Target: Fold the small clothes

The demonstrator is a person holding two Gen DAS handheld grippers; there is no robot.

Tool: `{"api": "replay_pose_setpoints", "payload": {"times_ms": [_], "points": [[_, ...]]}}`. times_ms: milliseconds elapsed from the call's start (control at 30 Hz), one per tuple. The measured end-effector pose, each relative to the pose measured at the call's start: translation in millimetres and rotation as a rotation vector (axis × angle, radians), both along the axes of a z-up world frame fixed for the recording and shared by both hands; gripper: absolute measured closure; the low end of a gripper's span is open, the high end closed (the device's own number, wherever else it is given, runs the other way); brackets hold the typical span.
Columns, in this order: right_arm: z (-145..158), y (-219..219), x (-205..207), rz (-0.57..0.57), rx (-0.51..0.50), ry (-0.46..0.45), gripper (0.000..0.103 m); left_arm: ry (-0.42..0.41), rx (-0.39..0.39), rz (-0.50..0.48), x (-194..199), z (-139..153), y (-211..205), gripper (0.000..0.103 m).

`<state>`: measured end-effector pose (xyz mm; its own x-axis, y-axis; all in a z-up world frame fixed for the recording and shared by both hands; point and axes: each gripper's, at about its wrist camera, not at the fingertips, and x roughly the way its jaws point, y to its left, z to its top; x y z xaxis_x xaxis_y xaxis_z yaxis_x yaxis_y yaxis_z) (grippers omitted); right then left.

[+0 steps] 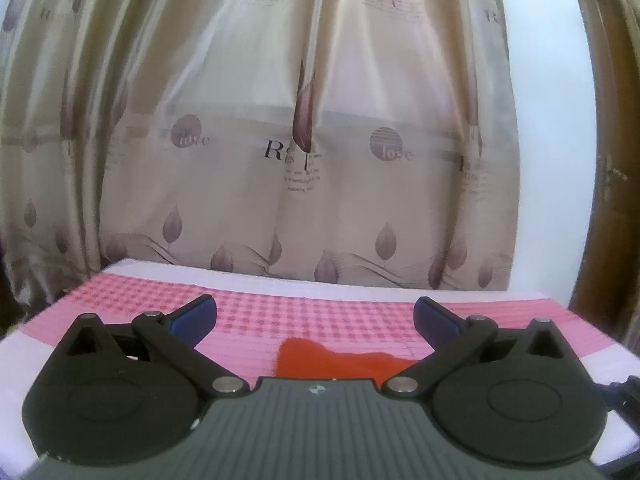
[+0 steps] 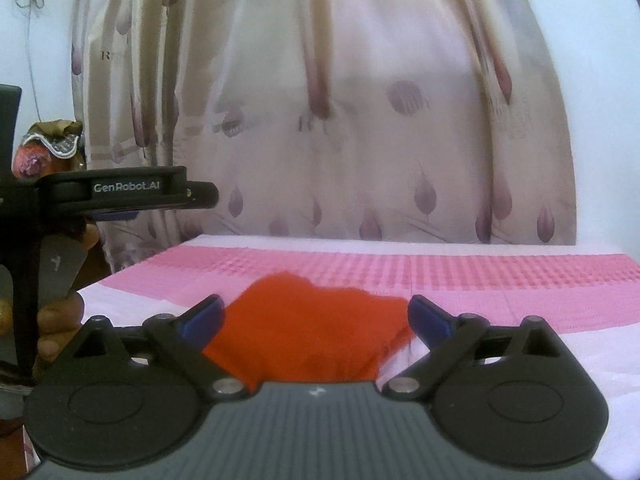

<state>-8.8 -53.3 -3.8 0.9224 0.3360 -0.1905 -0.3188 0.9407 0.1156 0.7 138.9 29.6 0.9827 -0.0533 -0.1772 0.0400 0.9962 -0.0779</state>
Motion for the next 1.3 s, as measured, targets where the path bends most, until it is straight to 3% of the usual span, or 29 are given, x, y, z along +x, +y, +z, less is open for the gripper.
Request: {"api": "replay_pose_setpoints", "payload": {"times_ms": [533, 867, 1300], "points": [[1, -3, -9, 0.0, 0.0, -0.003, 0.002, -0.046, 0.074, -0.011, -14, -1, -9, 0.0], [-5, -3, -8, 0.0, -0.009, 0.03, 0.002, 0.038, 0.046, -0.018, -7, -11, -6, 0.0], [-6, 5, -11, 0.006, -0.036, 0.033, 0.002, 0.046, 0.085, -0.03, -5, -26, -8, 0.0]]}}
